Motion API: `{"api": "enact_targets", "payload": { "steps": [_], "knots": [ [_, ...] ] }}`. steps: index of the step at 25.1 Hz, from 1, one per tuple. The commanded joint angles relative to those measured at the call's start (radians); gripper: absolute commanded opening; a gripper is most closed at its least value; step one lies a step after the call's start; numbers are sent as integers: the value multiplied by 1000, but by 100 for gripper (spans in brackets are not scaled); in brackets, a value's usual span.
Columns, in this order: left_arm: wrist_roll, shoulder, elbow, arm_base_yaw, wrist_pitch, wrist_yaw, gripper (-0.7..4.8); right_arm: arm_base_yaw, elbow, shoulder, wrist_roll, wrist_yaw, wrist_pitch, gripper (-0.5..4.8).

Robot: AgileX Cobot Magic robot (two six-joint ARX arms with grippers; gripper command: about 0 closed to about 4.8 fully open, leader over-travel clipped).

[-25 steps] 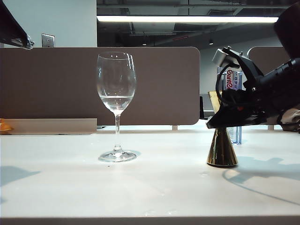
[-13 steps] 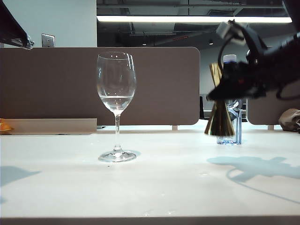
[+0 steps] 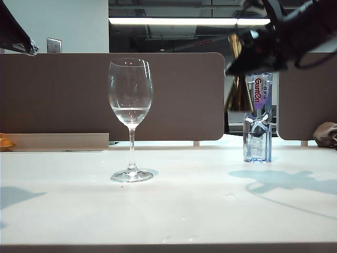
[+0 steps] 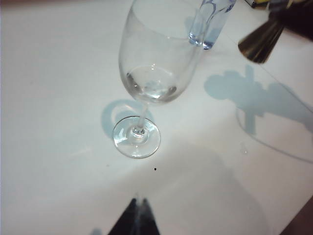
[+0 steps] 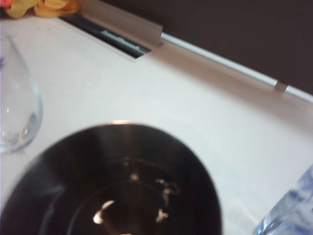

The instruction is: Pick up the jigger and pour the water inside into the glass.

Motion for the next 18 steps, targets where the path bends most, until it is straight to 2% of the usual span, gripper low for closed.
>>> {"api": "enact_targets", "payload": {
  "steps": [1,9,18],
  "knots": [
    [-3,-1,0,0,5,4,4,2,104,-6,-48,1,-92,8],
    [-3,-1,0,0,5,3,4,36,256,15,-71,27,-183,12],
    [-3,-1,0,1,5,4,4,93,332,76,-70,61,-211,12]
  ]
}}
